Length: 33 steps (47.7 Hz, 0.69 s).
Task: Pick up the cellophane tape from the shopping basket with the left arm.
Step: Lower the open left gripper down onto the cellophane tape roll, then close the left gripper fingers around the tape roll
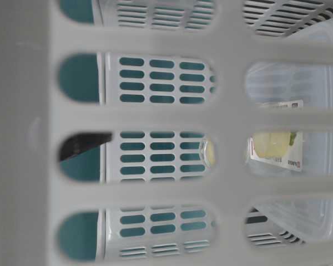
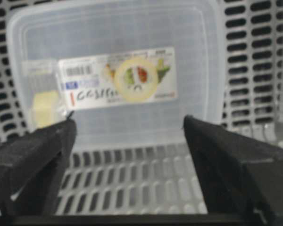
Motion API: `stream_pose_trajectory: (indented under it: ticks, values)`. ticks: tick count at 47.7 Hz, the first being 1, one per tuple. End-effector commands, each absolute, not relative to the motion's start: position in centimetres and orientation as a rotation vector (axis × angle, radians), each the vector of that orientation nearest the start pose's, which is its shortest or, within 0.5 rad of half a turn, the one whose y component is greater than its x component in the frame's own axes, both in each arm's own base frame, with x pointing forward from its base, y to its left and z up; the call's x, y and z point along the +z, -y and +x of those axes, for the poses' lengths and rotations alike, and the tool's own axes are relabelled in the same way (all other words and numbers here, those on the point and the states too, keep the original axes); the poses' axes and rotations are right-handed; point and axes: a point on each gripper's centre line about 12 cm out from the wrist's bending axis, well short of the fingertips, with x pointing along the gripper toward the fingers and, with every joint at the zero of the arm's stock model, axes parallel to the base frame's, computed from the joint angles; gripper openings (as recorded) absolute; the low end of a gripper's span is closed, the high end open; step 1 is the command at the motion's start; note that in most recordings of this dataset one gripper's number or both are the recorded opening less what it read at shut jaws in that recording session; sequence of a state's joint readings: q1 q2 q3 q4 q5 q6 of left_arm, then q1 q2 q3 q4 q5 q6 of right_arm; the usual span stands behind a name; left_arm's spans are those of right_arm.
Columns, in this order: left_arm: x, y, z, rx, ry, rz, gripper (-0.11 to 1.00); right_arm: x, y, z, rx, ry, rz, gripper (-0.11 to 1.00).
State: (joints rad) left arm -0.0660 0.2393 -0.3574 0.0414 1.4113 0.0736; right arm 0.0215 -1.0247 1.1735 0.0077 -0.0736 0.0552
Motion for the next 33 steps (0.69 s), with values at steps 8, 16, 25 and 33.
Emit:
stream_pose_trajectory:
  ticks: [8, 16, 25, 33]
  values:
    - [30.3, 3.5, 46.4, -0.081, -1.231, 0.14, 0.88, 28.2, -0.5, 18.7, 0.019, -0.182, 0.065, 0.18]
    - [28.1, 3.9, 46.4, -0.077, -1.238, 0.128, 0.88, 28.9, -0.5, 18.3, 0.022, -0.167, 0.067, 0.66]
    - [25.6, 3.8, 46.2, -0.077, -1.245, 0.127, 0.88, 29.5, -0.5, 17.9, 0.021, -0.145, 0.067, 0.81]
    - [24.1, 3.8, 46.2, -0.082, -1.222, 0.13, 0.88, 29.7, -0.5, 17.8, 0.021, -0.134, 0.067, 0.8]
